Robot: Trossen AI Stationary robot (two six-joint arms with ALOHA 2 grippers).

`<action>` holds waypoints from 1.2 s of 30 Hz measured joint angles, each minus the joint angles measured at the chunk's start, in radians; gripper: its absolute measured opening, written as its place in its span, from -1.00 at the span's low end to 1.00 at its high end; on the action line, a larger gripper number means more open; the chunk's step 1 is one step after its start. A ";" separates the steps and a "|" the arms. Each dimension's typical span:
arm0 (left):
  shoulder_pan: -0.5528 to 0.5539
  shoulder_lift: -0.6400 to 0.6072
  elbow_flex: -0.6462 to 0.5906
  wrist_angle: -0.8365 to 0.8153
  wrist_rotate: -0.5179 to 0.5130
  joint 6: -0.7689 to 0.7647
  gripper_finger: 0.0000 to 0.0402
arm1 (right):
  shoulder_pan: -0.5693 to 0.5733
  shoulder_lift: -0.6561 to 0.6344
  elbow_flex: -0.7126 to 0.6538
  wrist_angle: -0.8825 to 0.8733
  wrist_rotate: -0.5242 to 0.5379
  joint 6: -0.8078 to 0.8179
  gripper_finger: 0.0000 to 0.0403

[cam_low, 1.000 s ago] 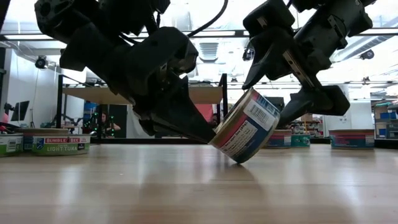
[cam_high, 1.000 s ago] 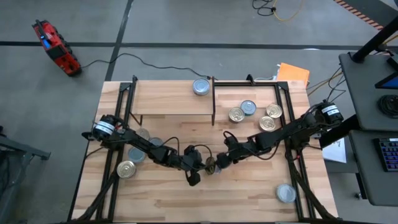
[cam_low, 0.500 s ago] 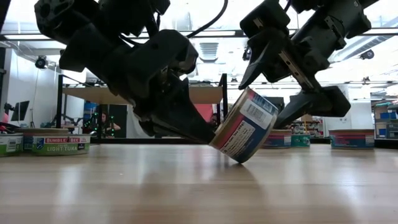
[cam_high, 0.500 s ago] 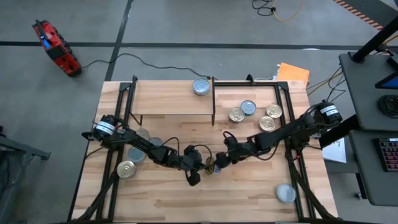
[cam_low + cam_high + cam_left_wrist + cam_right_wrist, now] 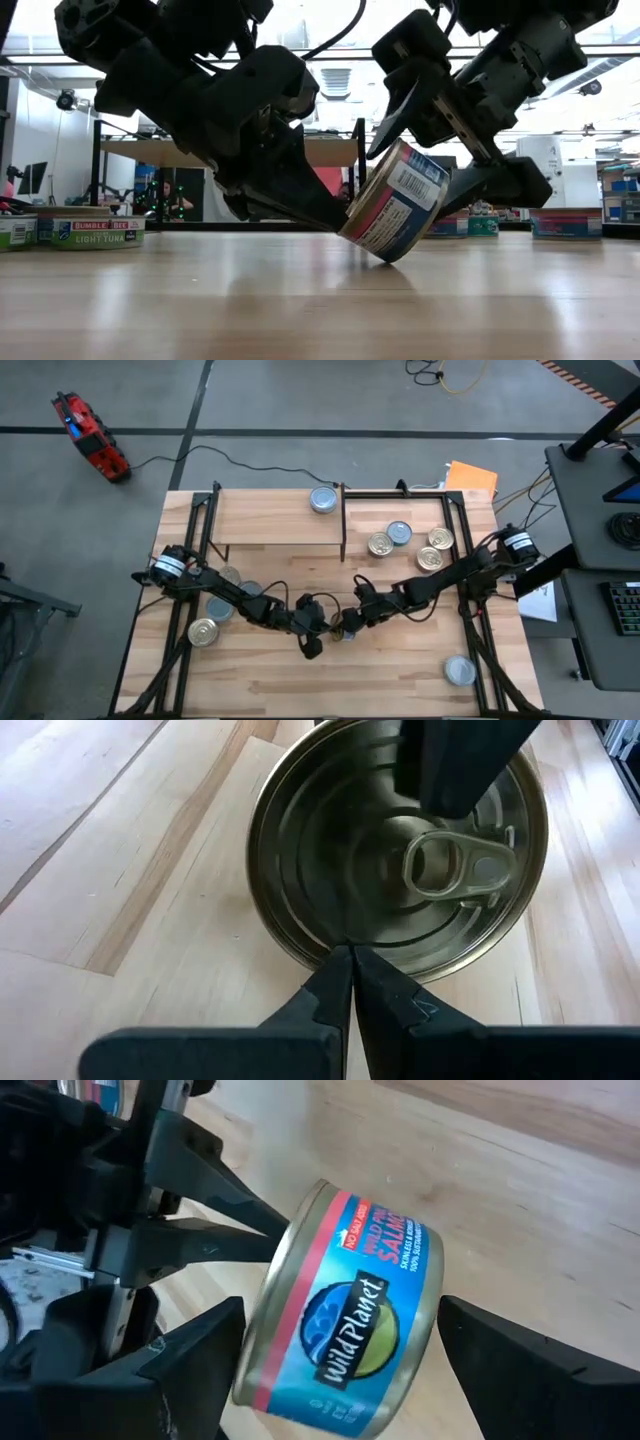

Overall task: Stack canned seafood by type on shelf
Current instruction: Put the blue and pink tuna can on the shelf

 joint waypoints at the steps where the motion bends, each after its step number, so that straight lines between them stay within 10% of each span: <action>1: 0.000 0.000 0.000 0.003 0.000 0.000 -1.00 | 0.000 0.001 0.000 0.000 -0.002 -0.007 0.54; 11: 0.000 -0.010 0.002 0.001 -0.001 0.000 -1.00 | -0.001 0.010 0.001 -0.004 -0.009 -0.041 -0.11; 24: 0.014 -0.314 0.002 -0.208 0.020 0.176 -1.00 | -0.018 -0.205 0.000 -0.155 0.023 -0.222 -0.10; 36: 0.097 -0.572 0.003 -0.248 0.146 0.221 -1.00 | -0.022 -0.416 0.000 -0.147 0.323 -0.399 -0.10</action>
